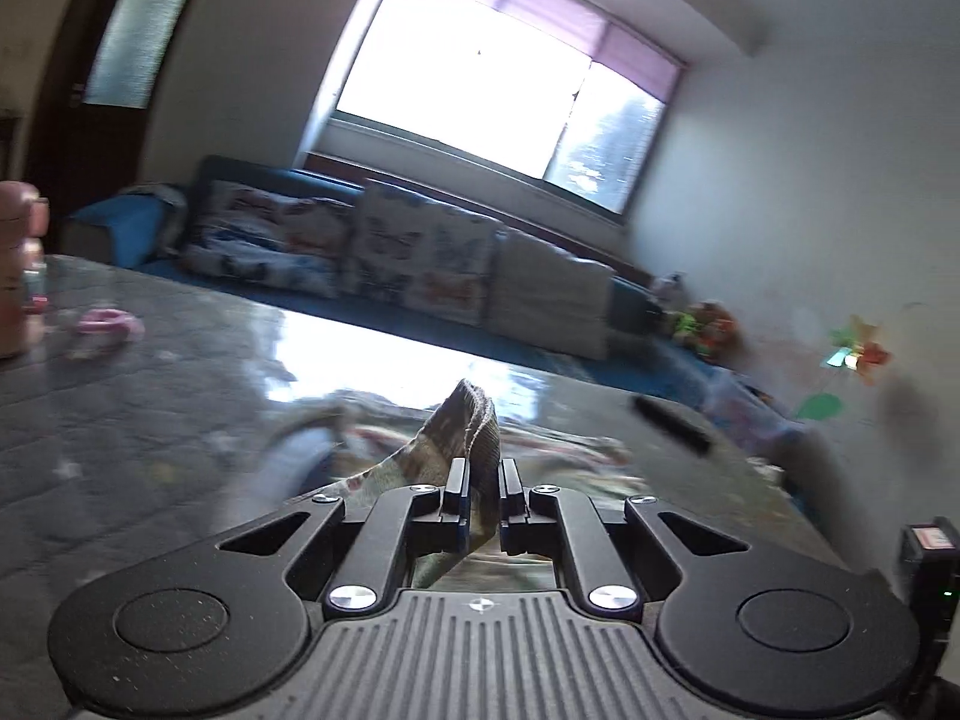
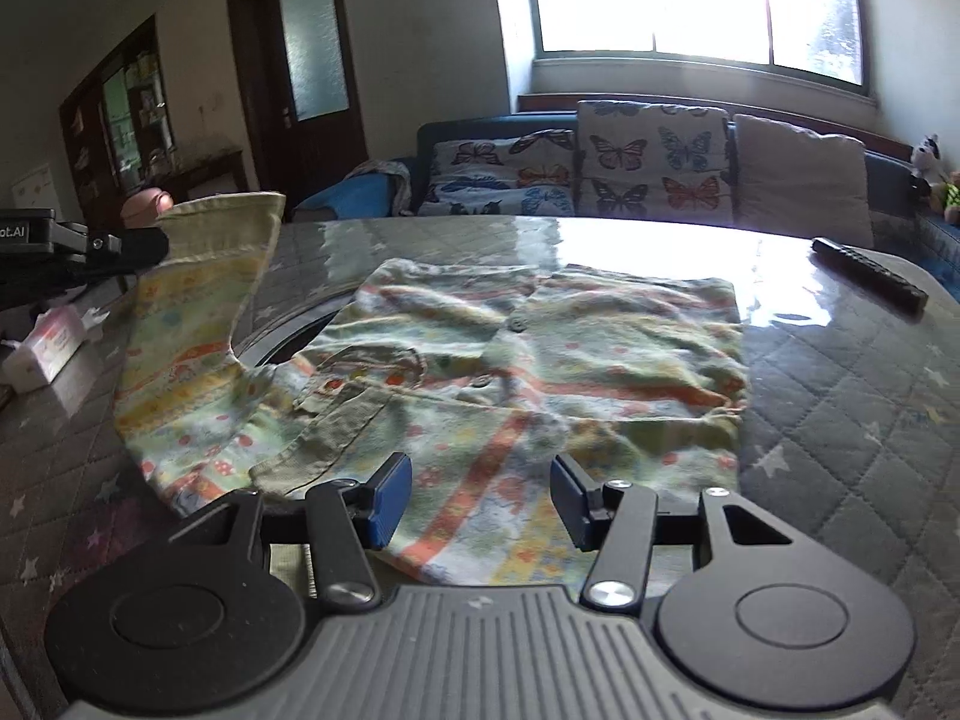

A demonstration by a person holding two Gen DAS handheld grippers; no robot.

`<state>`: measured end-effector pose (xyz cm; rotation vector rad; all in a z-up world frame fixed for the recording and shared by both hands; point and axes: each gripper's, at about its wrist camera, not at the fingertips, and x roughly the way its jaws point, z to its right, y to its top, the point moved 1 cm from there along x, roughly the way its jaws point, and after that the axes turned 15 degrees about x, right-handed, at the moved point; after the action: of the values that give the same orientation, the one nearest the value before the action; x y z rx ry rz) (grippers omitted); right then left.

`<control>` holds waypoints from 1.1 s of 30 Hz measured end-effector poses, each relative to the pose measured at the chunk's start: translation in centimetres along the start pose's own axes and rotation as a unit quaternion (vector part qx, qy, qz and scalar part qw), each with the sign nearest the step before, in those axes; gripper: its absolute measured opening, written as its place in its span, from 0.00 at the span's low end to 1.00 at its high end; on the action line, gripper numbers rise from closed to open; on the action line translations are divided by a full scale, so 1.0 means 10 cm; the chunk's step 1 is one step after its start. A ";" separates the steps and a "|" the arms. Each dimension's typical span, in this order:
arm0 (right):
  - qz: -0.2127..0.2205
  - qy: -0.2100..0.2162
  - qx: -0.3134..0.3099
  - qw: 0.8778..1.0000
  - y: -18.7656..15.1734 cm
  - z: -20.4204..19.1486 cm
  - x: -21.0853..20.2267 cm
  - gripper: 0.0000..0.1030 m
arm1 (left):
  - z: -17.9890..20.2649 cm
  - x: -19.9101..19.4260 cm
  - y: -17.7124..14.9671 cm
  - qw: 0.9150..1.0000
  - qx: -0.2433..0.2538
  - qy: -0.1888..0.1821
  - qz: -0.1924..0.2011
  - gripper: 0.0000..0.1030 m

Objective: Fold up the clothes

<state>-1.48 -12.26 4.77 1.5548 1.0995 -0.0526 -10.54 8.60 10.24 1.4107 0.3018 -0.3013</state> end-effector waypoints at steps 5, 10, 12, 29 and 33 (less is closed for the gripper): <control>0.021 -0.018 0.040 0.999 0.09 0.27 -0.14 0.50 | 0.43 0.36 -0.04 0.998 0.018 -0.063 -0.021 0.09; 0.032 -0.031 0.075 0.996 0.14 0.47 -0.21 0.50 | 0.72 0.65 -0.27 0.992 0.047 -0.091 -0.074 0.13; 0.034 -0.032 0.084 0.995 0.15 0.50 -0.21 0.50 | 0.80 0.70 -0.37 0.989 0.060 -0.099 -0.093 0.14; -0.030 -0.020 0.086 0.996 0.05 0.31 0.36 0.36 | -0.01 0.26 -0.50 0.992 0.077 0.046 -0.092 0.53; -0.031 -0.025 0.076 0.996 0.06 0.26 0.39 0.09 | -0.25 0.23 -0.56 0.990 0.064 0.075 -0.101 0.53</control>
<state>2.44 -11.89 2.11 1.6455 1.1248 -0.2215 -10.64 10.22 3.94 1.5345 0.5595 -0.3863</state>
